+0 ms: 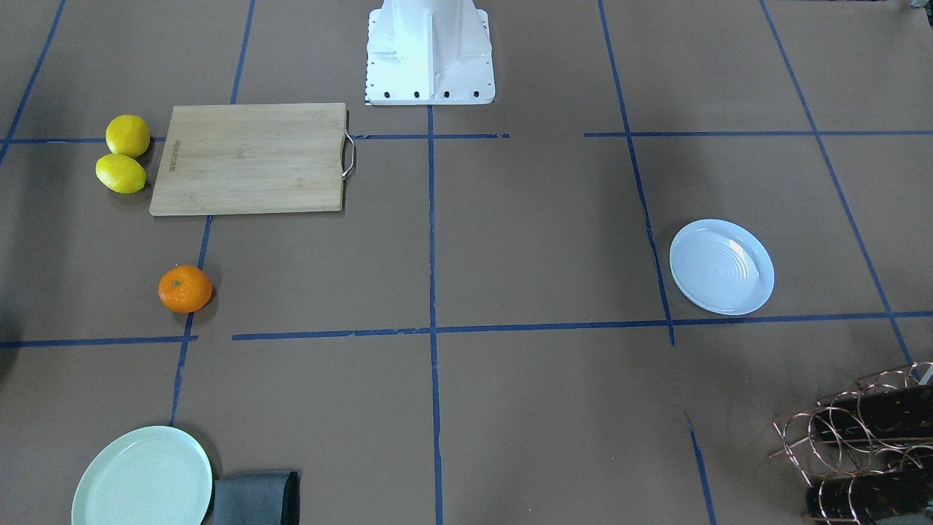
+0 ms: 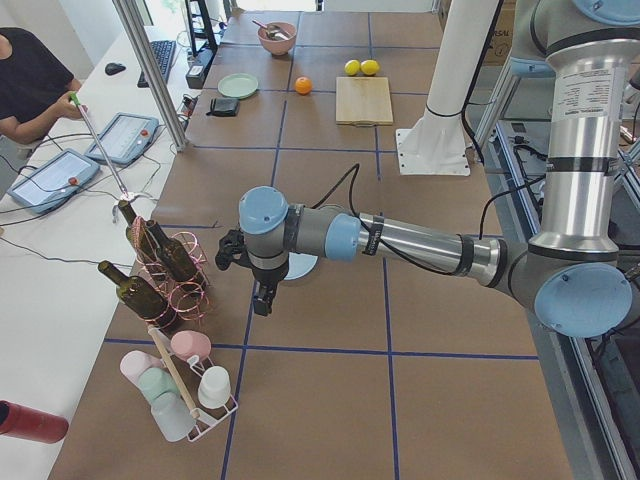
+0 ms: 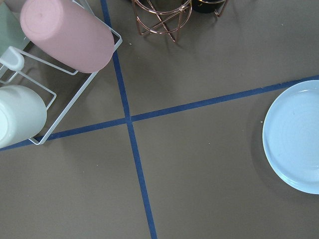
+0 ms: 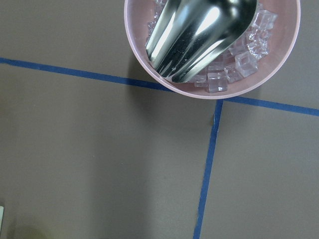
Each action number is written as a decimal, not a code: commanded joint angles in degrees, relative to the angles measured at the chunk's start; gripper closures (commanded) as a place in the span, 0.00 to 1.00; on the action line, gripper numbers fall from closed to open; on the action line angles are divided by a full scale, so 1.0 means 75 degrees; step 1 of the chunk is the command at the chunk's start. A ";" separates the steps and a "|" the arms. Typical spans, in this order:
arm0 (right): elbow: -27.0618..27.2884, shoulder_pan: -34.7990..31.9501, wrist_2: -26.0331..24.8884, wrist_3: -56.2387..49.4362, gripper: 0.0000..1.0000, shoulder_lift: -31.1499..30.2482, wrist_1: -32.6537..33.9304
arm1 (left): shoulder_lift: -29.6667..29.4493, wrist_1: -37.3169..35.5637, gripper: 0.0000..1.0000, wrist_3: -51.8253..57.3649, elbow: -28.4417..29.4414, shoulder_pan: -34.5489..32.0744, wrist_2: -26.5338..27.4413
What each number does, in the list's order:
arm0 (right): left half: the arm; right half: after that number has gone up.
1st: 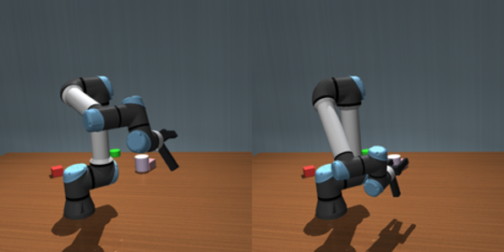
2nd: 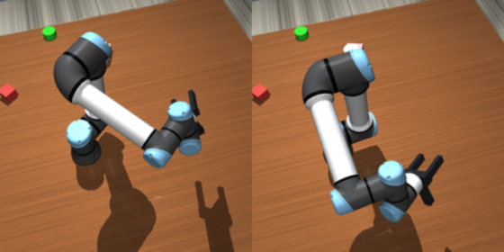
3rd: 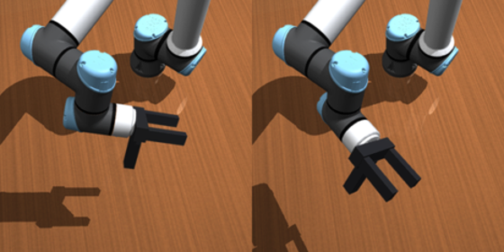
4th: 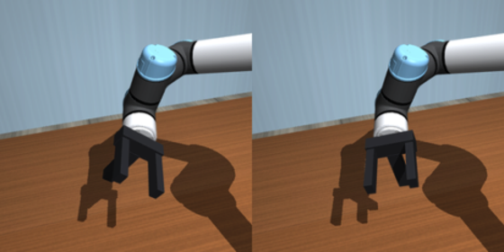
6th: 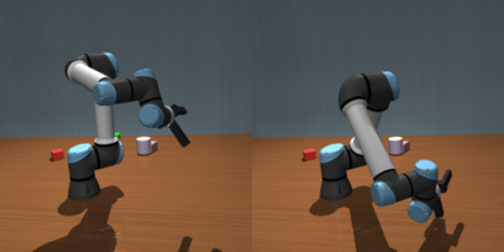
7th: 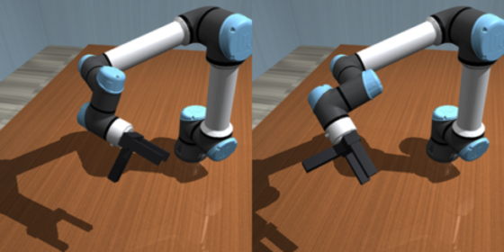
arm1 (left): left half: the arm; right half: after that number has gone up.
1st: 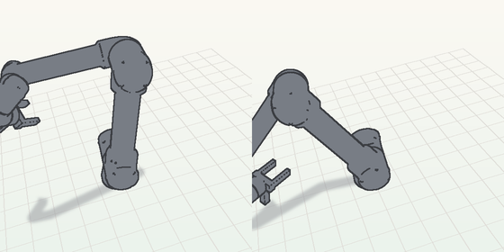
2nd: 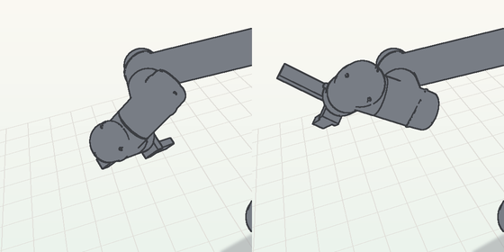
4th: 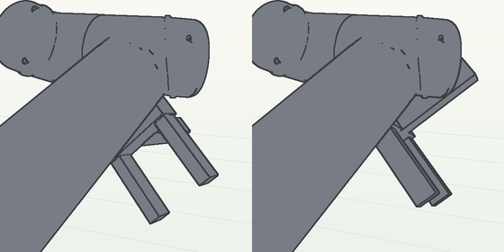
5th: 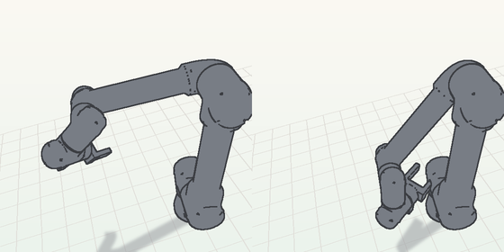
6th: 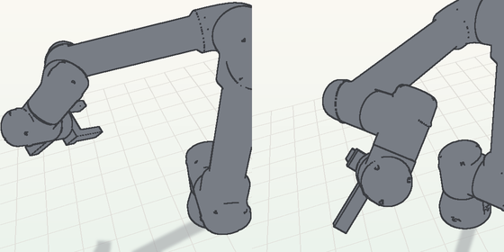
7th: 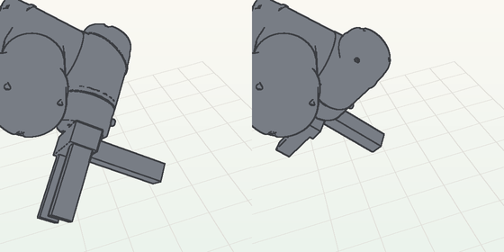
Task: Pick orange to plate
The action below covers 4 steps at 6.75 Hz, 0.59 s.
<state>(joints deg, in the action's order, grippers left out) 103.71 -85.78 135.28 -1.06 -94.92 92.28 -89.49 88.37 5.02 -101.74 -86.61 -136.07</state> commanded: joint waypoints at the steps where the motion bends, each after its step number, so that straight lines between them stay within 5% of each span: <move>1: -0.0012 0.0011 0.0009 0.0036 0.00 -0.0023 -0.0011 | 0.0002 0.0671 0.00 -0.0187 0.0064 0.0820 0.0002; 4: -0.0141 0.0058 0.0009 -0.0022 0.00 -0.0023 -0.0058 | -0.0137 0.4389 0.00 -0.4764 0.1572 0.2739 0.0165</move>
<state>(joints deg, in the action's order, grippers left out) 102.82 -85.46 135.33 -0.99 -95.11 91.90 -90.09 110.00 -15.50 -94.54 -72.71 -135.49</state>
